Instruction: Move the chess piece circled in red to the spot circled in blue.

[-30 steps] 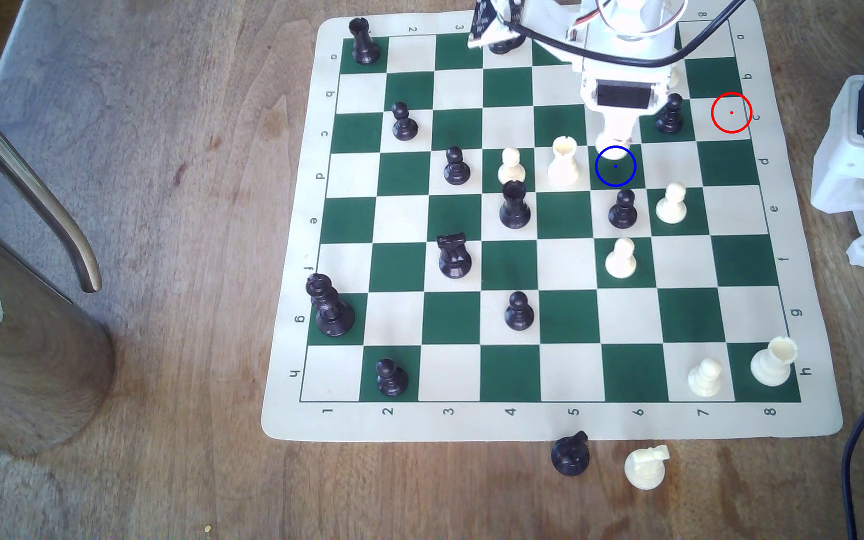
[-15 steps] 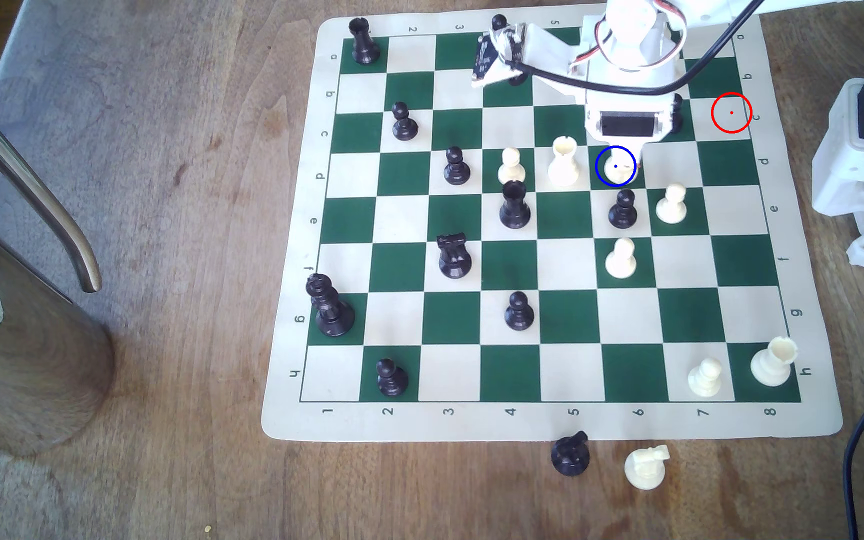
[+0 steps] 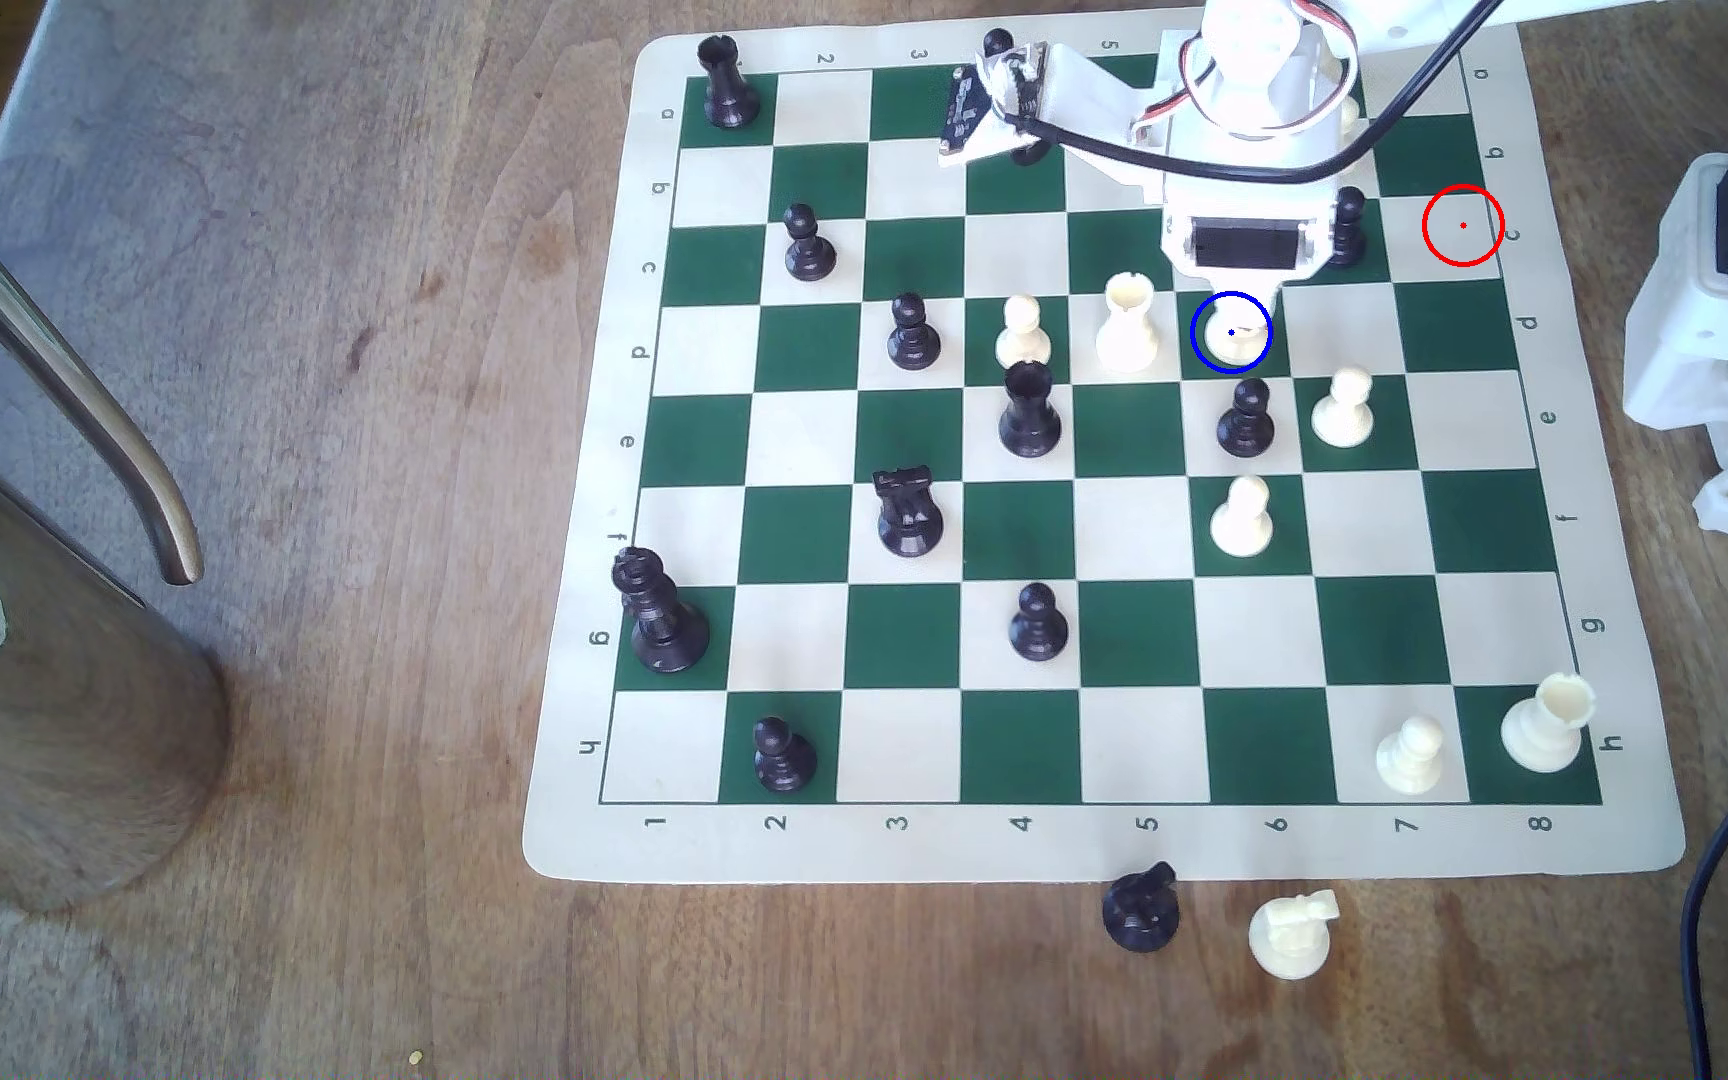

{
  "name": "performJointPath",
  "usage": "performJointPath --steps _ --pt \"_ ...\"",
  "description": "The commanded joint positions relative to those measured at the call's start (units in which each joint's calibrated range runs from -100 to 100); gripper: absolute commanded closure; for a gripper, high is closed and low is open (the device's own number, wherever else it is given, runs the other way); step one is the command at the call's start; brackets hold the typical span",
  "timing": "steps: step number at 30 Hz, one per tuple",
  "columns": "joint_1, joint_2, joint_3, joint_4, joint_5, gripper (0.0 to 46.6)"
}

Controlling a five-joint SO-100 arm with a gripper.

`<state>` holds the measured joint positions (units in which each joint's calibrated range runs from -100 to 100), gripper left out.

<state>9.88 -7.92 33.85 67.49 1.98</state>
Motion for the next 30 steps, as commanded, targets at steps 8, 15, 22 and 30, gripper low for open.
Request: performJointPath --steps 8,15,22,30 --pt "1.3 0.4 -1.1 -0.5 0.7 46.1" --pt "1.0 0.6 -0.9 0.6 1.3 30.7" --pt "1.8 -0.1 -2.7 4.2 2.1 31.4" --pt "2.9 -7.8 -3.2 10.6 3.0 30.5"
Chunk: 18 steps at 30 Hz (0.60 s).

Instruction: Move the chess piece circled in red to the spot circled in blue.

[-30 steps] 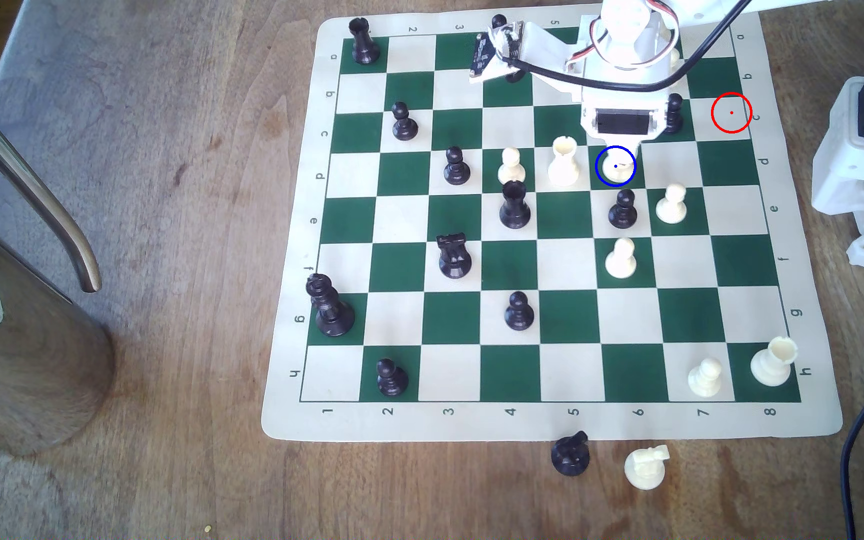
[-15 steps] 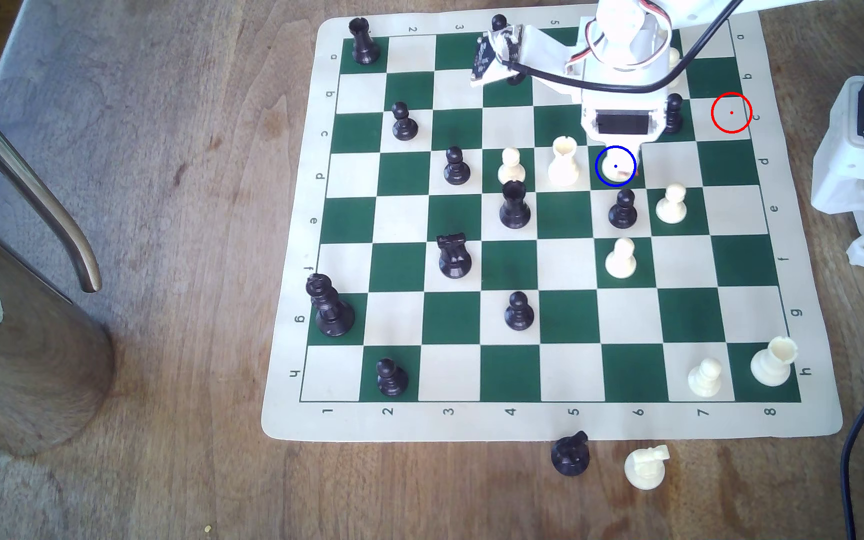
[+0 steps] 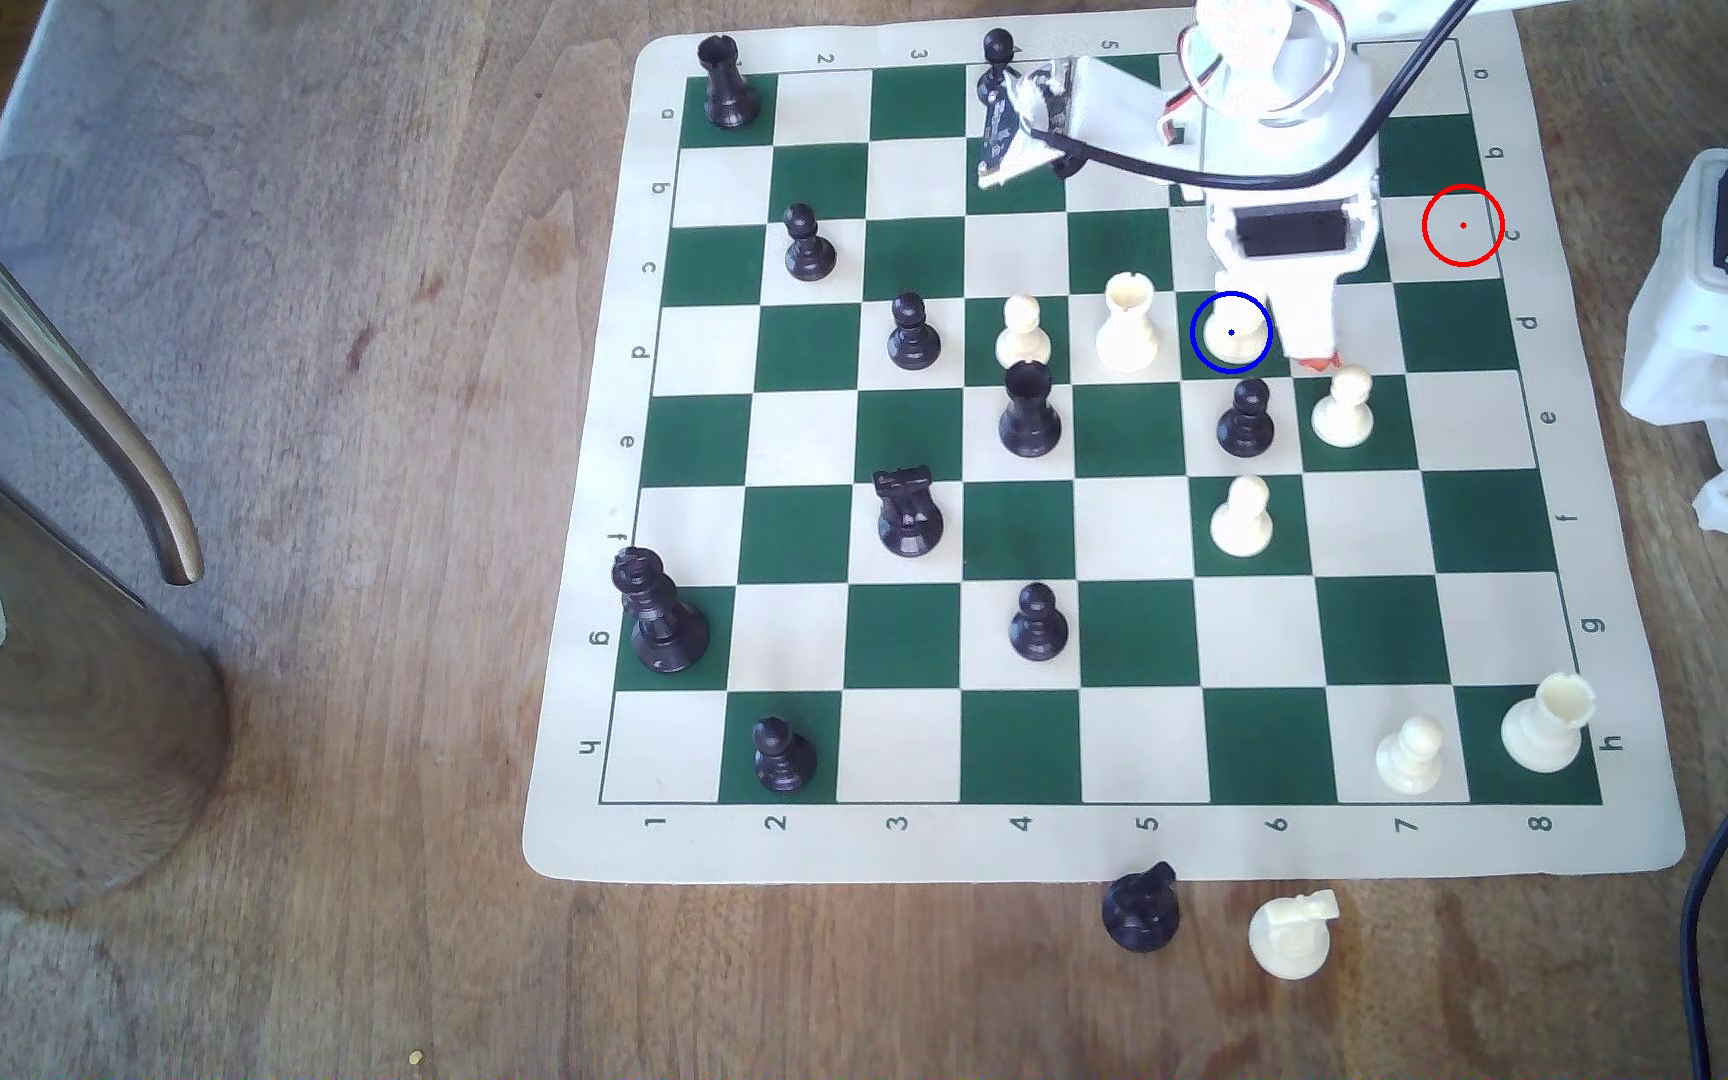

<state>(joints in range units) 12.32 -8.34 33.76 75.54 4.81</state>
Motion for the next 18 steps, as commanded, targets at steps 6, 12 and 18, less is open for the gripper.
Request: performJointPath --steps 6,12,18 --pt "0.8 -16.6 -3.3 8.9 0.2 29.8" --pt "0.6 -25.1 -1.7 13.8 0.1 29.8" --pt "0.5 -35.0 2.3 18.2 0.2 29.2"
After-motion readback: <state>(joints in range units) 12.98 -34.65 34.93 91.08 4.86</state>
